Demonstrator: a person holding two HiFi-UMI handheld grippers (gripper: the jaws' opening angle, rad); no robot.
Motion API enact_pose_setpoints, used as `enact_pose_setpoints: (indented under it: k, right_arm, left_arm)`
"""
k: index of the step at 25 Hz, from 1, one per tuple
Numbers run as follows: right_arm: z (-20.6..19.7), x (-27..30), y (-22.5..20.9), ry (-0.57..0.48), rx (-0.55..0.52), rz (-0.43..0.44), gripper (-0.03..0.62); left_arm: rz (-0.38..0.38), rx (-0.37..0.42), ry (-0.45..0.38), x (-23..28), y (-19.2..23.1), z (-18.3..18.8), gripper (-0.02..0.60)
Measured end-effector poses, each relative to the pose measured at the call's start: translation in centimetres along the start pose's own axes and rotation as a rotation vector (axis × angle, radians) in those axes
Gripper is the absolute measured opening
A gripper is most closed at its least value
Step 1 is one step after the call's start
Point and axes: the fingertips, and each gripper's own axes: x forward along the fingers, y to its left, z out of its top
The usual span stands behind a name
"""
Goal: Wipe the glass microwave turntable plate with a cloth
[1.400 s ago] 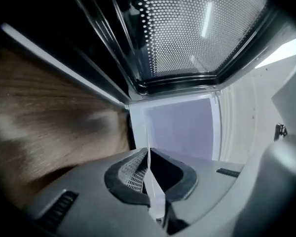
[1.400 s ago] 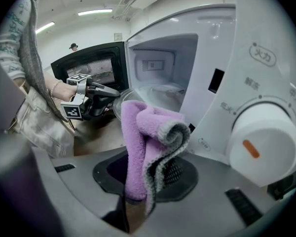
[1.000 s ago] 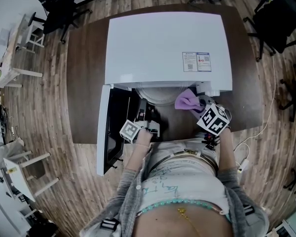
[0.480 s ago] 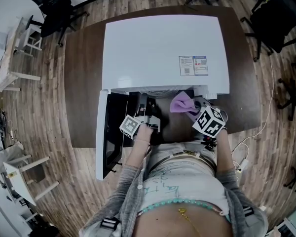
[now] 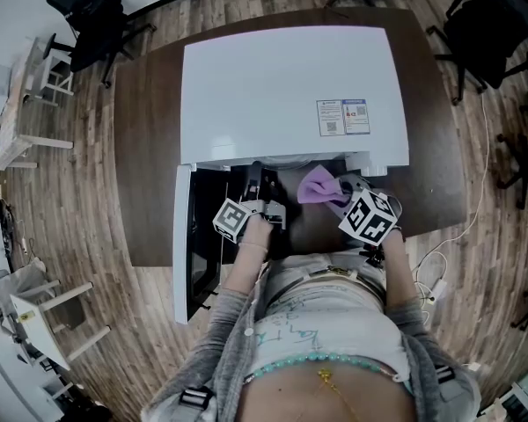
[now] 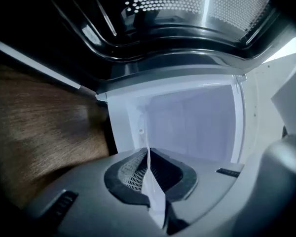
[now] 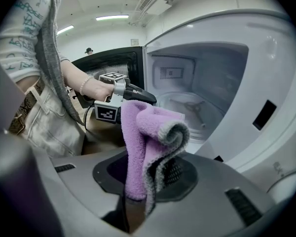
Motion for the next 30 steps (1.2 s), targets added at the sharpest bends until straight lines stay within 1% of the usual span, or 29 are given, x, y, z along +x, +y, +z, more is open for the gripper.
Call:
enact_pose_setpoints:
  k: [2, 5, 8, 11, 16, 18, 22, 24, 26, 28, 30]
  right_arm:
    - [0.0, -0.1, 0.0, 0.004, 0.001, -0.002, 0.109]
    - [-0.1, -0.2, -0.1, 0.008, 0.004, -0.010, 0.109]
    - [-0.2, -0.3, -0.3, 0.007, 0.020, -0.028, 0.109]
    - [-0.5, -0.2, -0.5, 0.018, 0.032, -0.050, 0.109]
    - [-0.7, -0.3, -0.4, 0.028, 0.034, -0.067, 0.109]
    - [-0.6, -0.3, -0.5, 0.025, 0.037, -0.074, 0.109]
    - [-0.7, -0.3, -0.6, 0.024, 0.055, -0.094, 0.109]
    - [-0.7, -0.4, -0.8, 0.027, 0.062, -0.109, 0.109]
    - [-0.7, -0.4, -0.9, 0.031, 0.069, -0.124, 0.109]
    - [-0.7, -0.5, -0.9, 0.034, 0.079, -0.133, 0.109]
    - [-0.7, -0.5, -0.9, 0.033, 0.091, -0.140, 0.109]
  left_arm:
    - [0.006, -0.009, 0.000, 0.0, 0.1, -0.1, 0.023]
    - [0.030, 0.007, 0.002, 0.0, 0.7, 0.2, 0.023]
    - [0.038, 0.020, 0.002, 0.2, 0.8, 0.5, 0.023]
    - [0.047, 0.073, 0.010, 0.2, 0.7, 0.5, 0.025]
    - [0.075, 0.211, 0.046, 0.1, 0.3, 0.3, 0.029]
    - [0.080, 0.250, 0.063, 0.1, 0.3, 0.3, 0.035]
    - [0.070, 0.327, 0.108, 0.2, -0.1, -0.1, 0.087]
    - [0.086, 0.357, 0.120, 0.0, -0.2, -0.2, 0.116]
    - [0.118, 0.379, 0.127, -0.5, 0.3, -0.2, 0.148]
    - [0.140, 0.391, 0.132, -1.3, 0.7, -0.1, 0.156]
    - [0.143, 0.402, 0.134, -2.0, 0.8, -0.1, 0.156]
